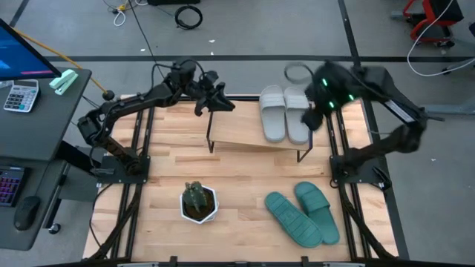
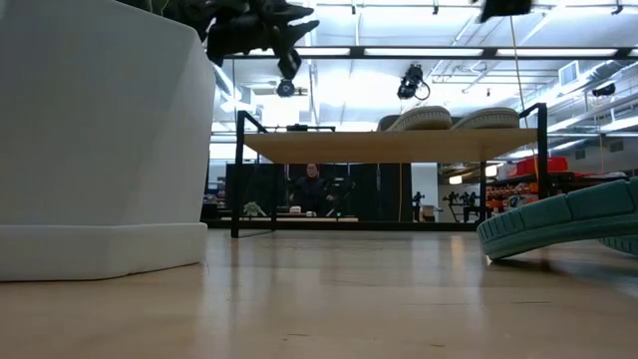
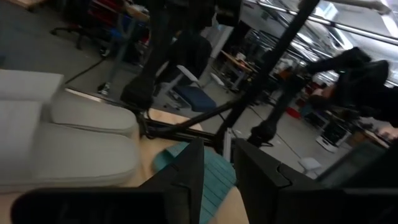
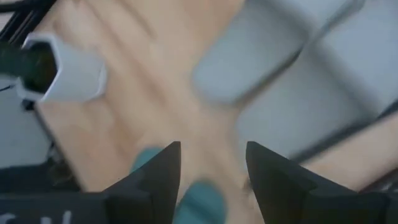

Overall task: Pick and place slides into the shelf
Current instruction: Put the left green slide on the shelf

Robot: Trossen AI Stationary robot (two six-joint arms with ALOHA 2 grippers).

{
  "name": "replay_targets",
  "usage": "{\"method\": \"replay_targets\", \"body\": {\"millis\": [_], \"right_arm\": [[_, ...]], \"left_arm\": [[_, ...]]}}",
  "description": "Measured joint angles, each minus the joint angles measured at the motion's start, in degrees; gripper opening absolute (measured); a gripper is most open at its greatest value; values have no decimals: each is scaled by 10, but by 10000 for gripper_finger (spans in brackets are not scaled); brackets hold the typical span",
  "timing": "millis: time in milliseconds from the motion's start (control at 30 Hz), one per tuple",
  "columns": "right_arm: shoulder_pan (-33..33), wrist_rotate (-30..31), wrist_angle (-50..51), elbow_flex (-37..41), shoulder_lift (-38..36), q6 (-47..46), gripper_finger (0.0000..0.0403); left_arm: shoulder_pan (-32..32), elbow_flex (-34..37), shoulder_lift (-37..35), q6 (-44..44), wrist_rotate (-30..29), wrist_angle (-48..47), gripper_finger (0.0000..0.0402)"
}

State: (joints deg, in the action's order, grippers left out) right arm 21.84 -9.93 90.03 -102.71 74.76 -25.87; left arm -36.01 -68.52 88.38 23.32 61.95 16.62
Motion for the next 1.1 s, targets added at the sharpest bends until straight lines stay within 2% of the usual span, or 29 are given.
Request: {"method": "replay_targets", "body": {"millis": [233,433,600,767,900,1100], "right_arm": [[-193,22,-13,171,-143,-273,187],[-375,41,-85,281,-195,-459,186],[-497,46,-160,347,-185,-564,180],[-594,70,-260,394,-161,-653,172],[-668,95,-301,416,-135,-713,169],[-768,125,-321,443,-91,-803,168]], "left_arm": [[24,0,0,-18,1,-2,92],[64,0,0,-21,1,-2,98],[95,0,0,-22,1,-2,95],[110,0,0,-27,0,-2,96],[120,0,0,-16,-9,-2,94],[146,0,0,-16,-73,-2,85]]}}
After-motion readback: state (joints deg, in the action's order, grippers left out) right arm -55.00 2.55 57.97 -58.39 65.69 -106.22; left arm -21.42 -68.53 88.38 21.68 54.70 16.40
